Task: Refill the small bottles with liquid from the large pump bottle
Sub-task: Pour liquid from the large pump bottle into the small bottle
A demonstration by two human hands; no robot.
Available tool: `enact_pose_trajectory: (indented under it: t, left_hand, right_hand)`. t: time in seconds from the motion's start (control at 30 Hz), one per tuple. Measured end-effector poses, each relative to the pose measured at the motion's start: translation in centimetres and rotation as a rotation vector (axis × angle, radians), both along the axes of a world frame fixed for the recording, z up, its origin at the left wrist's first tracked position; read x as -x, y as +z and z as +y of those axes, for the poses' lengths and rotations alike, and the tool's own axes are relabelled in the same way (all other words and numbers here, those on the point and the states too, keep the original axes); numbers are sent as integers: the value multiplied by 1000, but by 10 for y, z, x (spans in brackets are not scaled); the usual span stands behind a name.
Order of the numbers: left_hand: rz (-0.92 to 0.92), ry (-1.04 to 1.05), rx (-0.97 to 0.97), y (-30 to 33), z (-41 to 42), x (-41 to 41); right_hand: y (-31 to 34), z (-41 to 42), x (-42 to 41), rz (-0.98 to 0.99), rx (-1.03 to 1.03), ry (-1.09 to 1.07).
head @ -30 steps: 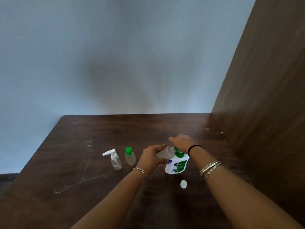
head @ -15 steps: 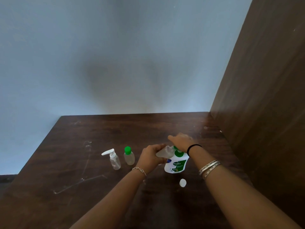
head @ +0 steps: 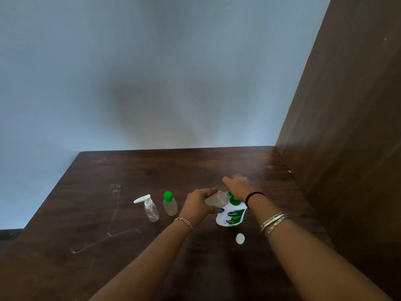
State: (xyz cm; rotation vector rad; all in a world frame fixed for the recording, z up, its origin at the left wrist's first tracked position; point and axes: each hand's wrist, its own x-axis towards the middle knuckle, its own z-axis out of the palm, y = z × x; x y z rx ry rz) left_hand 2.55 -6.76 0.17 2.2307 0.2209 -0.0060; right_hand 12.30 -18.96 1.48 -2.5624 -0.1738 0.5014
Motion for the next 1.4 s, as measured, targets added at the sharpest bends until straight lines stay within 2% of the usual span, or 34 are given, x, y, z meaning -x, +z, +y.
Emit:
enact_pose_trajectory:
  t: [0.3,0.5,1.13,1.4]
  left_hand:
    - [-6,-6,29,-2,1,0]
    - [-10,3,30,-3,2,0]
    - [-20,13,74,-5,3,2]
    - [-17,21,70,-6,2,2]
  right_hand:
    - [5,0,1,26,14,30]
    - [0,2,2,36,-44,-26]
    - [12,1,0,33,110,84]
    - [10,1,6,42,85,67]
